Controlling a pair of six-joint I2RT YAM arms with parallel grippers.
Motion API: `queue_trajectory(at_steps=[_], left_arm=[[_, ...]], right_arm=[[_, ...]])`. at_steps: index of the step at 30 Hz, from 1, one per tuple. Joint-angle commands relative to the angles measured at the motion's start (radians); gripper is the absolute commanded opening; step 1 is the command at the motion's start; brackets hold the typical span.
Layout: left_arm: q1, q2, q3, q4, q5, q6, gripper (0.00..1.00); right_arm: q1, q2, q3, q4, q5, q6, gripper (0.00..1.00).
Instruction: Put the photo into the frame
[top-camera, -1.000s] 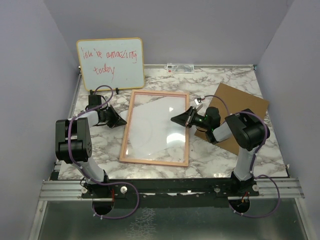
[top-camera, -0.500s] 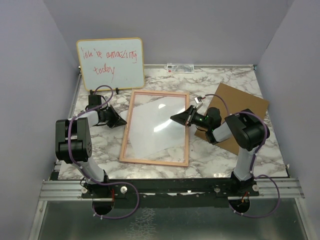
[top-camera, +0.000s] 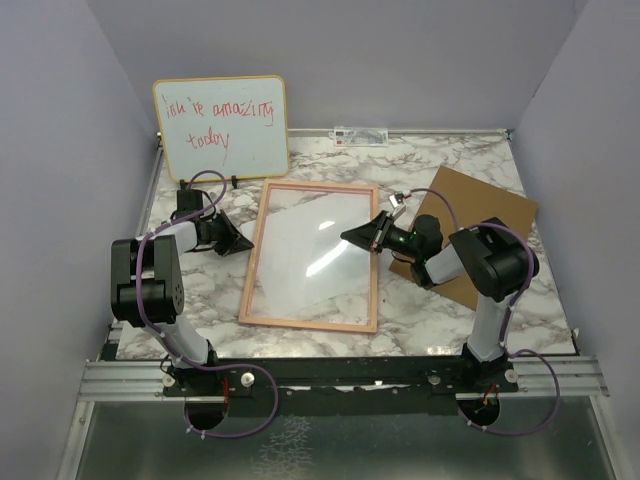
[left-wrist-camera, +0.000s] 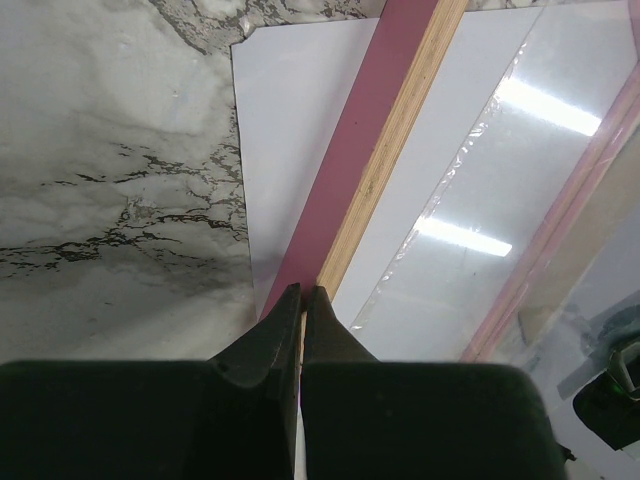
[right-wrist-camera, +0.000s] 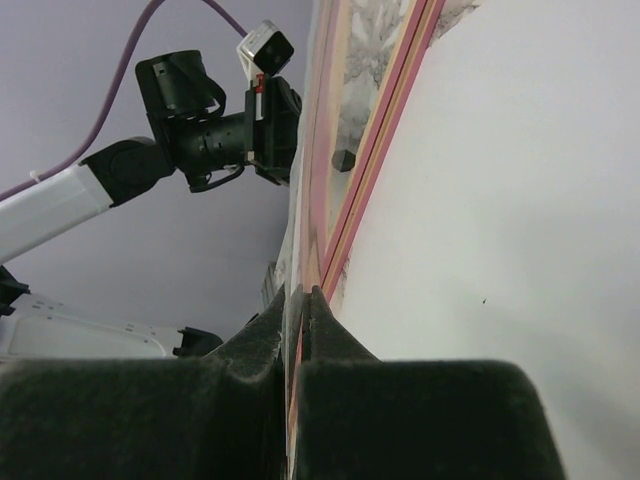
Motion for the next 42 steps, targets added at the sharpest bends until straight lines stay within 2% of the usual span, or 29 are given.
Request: queue_trajectory(at_steps=[1,22,42], left_arm=[[-0.014,0.073,-0.062,-0.069,-0.132,0.033,0.0],[-0.014,0.075,-0.062,-0.067,-0.14,0.028,0.0],[-0.014,0.073,-0.065,-0.066,-0.138,0.028,0.0]], right_arm=[[0.005,0.024,-0.003,0.001,0.037,0.001,0.01],[0.007,0.049,-0.015,-0.054,0.071,-0.061,0.01],[0.008,0.045,-0.023,-0.03,0.059,-0.071,0.01]])
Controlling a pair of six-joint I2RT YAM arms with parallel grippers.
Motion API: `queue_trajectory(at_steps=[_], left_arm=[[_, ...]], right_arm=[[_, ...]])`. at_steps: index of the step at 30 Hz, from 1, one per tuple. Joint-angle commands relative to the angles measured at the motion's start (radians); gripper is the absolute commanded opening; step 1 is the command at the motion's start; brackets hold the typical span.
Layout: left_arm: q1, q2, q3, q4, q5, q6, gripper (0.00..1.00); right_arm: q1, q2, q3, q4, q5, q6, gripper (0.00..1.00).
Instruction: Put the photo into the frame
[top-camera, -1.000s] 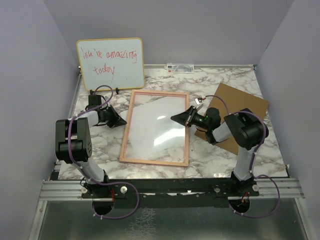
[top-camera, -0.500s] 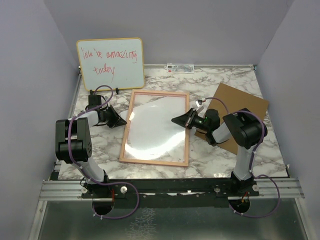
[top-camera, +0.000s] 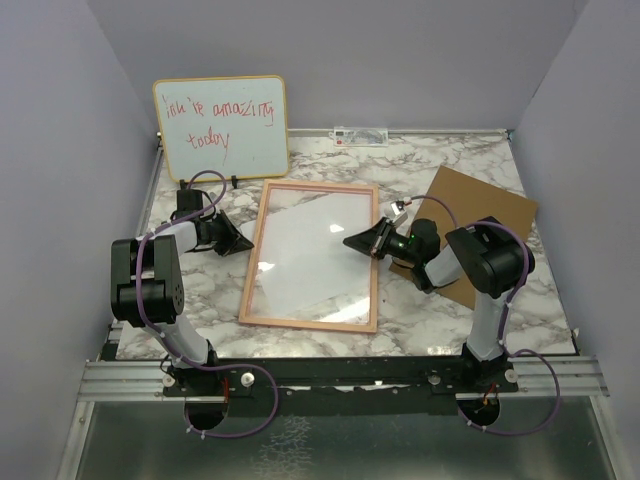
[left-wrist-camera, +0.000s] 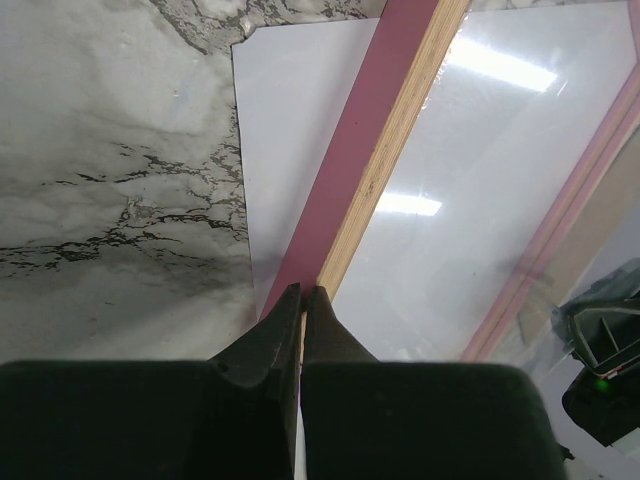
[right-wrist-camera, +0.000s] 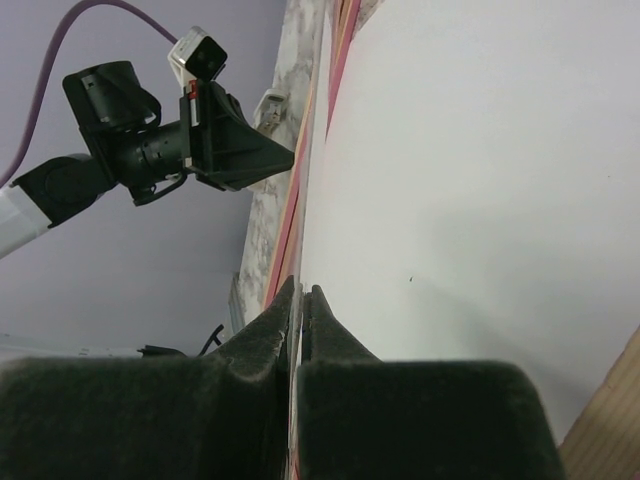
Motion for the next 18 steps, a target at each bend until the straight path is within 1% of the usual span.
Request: queue_trajectory(at_steps=[1,10,12,18], left_arm=[[-0.014,0.073,-0.065,-0.067,-0.139,0.029,0.0],[-0.016,0.066,-0.069,-0.066,-0.138,0.025,0.0],[-0.015,0.063,-0.071,-0.066,-0.138,0.025,0.0],[-0.016,0.062,-0.072,-0.066,-0.14,0.026,0.0]], right_arm=[[0.009,0.009,0.007,0.024,-0.004,-0.014,0.01],[0.014,0.027,0.011,-0.004,0.022,0.003,0.01],[0.015,0.015,0.015,-0.067,0.041,-0.005,0.01],[0.019,-0.01,0.042,-0.173,0.056,-0.028,0.02]])
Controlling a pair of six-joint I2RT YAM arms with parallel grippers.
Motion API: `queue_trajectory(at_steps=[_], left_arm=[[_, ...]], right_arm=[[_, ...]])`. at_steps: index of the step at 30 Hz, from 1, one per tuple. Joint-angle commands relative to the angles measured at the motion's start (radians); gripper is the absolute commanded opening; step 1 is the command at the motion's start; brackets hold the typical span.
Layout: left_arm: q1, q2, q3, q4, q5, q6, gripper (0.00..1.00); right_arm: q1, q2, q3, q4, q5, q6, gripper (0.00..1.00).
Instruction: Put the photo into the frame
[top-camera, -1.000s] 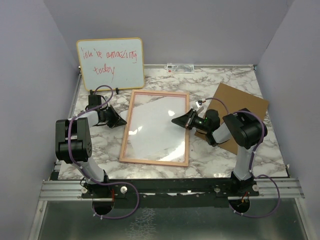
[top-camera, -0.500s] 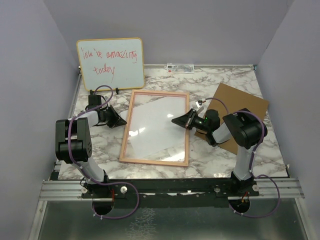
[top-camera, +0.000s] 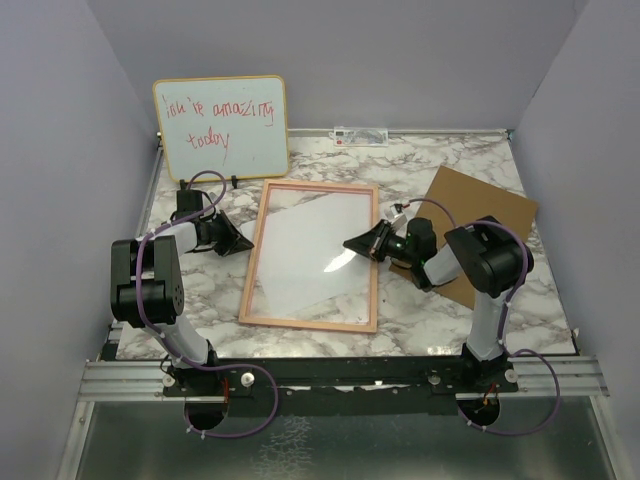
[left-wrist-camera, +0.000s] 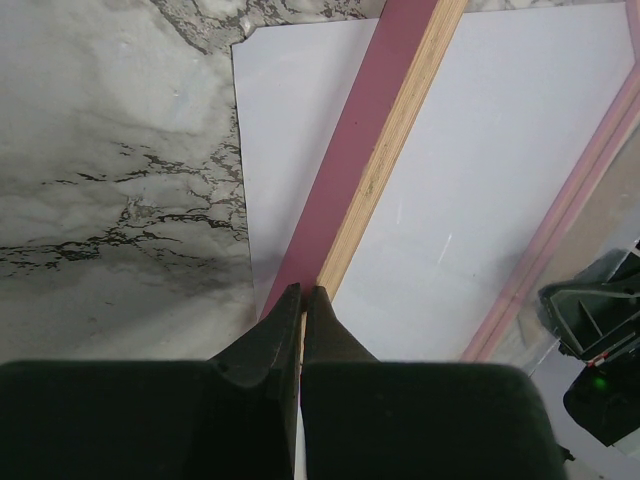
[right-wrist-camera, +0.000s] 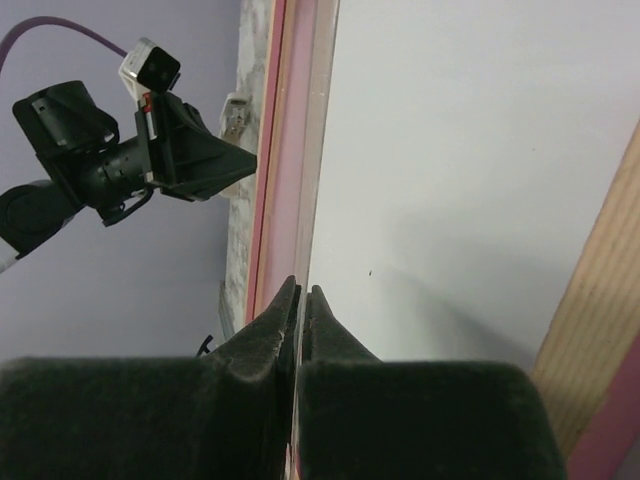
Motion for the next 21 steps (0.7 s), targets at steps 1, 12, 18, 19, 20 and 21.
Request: queue_trajectory(at_steps=[1,12,18,19,20,21], left_arm=[[-0.015,0.066,-0.066,-0.074,-0.139,0.028,0.0],[-0.015,0.07,-0.058,-0.073,-0.134,0.03,0.0],[-0.015,0.071,-0.054,-0.074,-0.134,0.031,0.0],[-0.015,0.072,-0.053,-0.073,-0.135,0.032,0.0],[-0.016,0.073,-0.052,-0.075,-0.136,0.033,0.0],[-0.015,0.073,-0.051,-0.075,-0.135,0.033,0.0]], right_arm=[[0.014,-0.014,0.037,-0.097,0.018,-0.03,0.02],[0.021,-0.013,0.098,-0.208,0.006,-0.067,0.02],[0.021,-0.052,0.152,-0.385,0.032,-0.115,0.22],[0.021,-0.061,0.163,-0.424,0.04,-0.124,0.28],[0.021,-0.072,0.173,-0.462,0.048,-0.131,0.33],[0.021,-0.081,0.183,-0.492,0.057,-0.136,0.38]])
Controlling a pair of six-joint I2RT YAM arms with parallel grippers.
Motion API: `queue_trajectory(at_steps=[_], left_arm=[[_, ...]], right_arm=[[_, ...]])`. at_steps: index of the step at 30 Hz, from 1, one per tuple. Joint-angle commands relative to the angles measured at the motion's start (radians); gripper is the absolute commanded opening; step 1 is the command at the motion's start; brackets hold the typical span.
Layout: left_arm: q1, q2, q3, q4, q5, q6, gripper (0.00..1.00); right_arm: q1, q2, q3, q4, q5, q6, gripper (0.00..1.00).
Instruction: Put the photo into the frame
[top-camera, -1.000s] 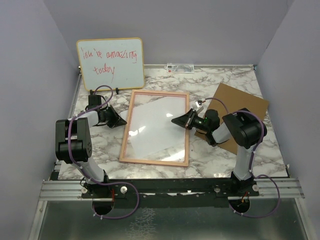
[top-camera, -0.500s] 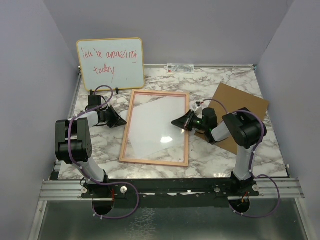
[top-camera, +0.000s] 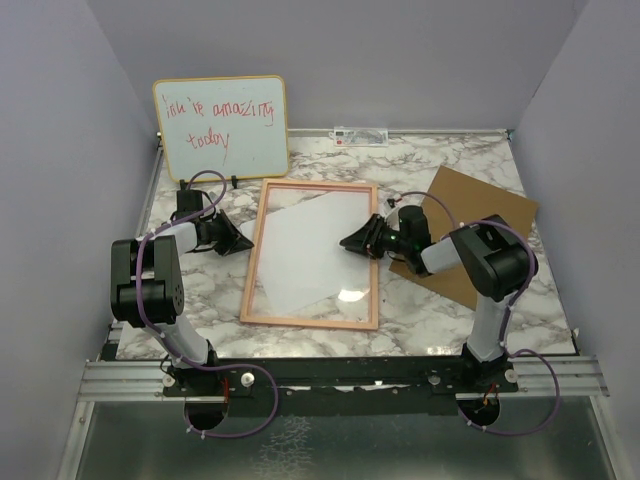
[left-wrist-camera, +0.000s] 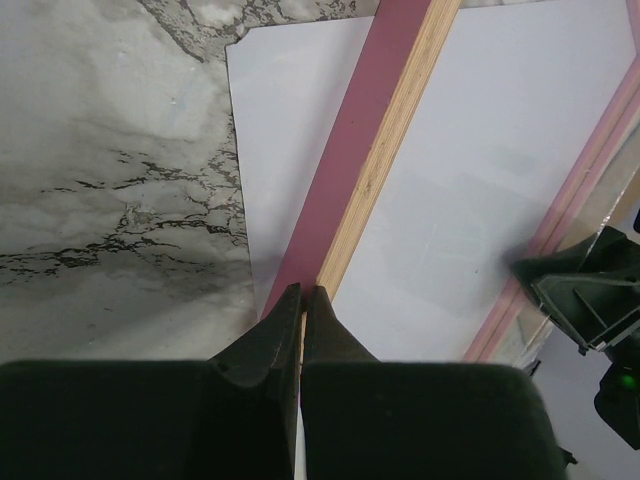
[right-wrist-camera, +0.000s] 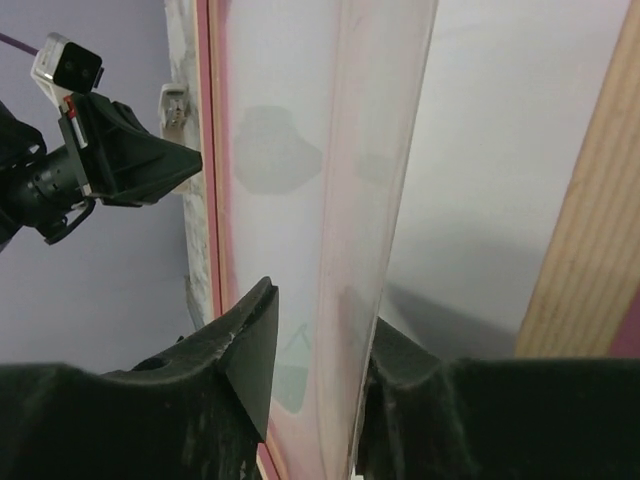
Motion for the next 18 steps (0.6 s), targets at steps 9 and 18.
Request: queue_trajectory(at_steps=[9,18], left_arm=[[-0.015,0.073,-0.036,-0.086,-0.146,0.037,0.03],[-0.014,0.07,-0.03,-0.086,-0.161,0.037,0.05]], right_arm=[[0.018,-0.109,0.156,-0.447,0.117,-0.085,0.62],[0.018,-0.132,0.262,-0.728,0.176,-0.08,0.71]])
